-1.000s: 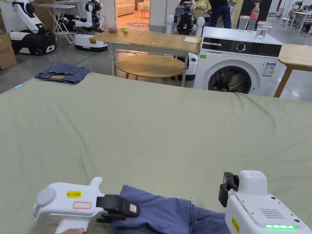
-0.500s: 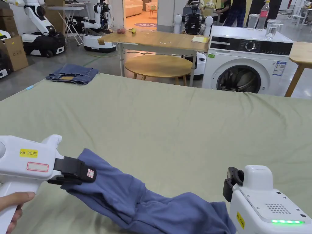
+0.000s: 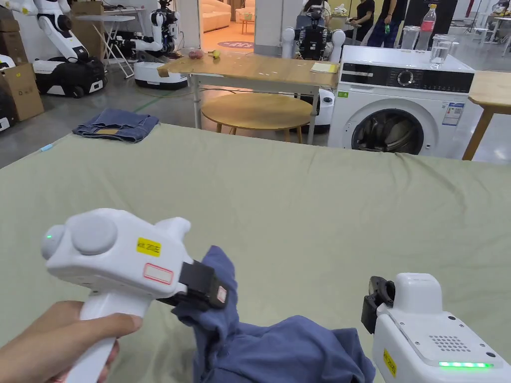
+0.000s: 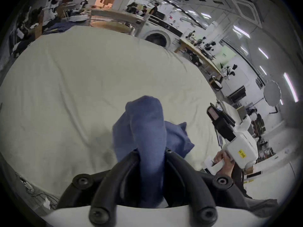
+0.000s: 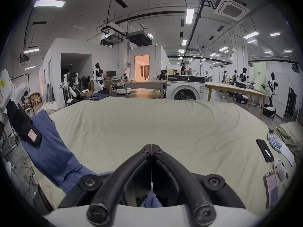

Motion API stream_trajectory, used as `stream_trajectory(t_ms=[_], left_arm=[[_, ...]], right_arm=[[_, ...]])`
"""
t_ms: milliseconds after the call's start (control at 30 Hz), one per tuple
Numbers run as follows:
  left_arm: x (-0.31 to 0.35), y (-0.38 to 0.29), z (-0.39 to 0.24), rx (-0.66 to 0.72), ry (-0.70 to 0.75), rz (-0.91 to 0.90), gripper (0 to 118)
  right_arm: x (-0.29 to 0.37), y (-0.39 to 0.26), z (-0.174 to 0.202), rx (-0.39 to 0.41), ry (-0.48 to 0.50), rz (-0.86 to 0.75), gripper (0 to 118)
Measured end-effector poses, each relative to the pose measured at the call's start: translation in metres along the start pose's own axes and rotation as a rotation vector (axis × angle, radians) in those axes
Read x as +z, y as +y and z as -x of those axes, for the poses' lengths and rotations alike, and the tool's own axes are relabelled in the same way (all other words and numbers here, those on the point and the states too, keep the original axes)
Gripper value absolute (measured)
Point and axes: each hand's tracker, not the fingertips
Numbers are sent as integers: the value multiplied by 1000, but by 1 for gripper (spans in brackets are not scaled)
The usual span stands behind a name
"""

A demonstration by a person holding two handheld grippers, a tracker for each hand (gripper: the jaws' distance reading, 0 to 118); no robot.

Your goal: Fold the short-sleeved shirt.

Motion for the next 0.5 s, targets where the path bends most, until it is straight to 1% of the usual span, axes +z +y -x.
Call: stream_trajectory(t_ms=[100, 233, 300, 467, 500], left_arm=[[-32, 7, -21, -22, -6, 57, 10], [-89, 7, -44, -43, 22, 155, 10], [-118, 5, -51, -33, 34, 205, 10], [-168, -3, -64, -26, 90, 231, 10], [-174, -5, -64, -15, 109, 228, 18]], right_arm=[[1, -2, -5, 1, -11, 8, 0], [3, -5, -13, -5, -29, 22, 0], [5, -6, -17, -10, -41, 28, 0], [8, -8, -24, -18, -60, 37, 0], [9, -8, -25, -18, -63, 38, 0]])
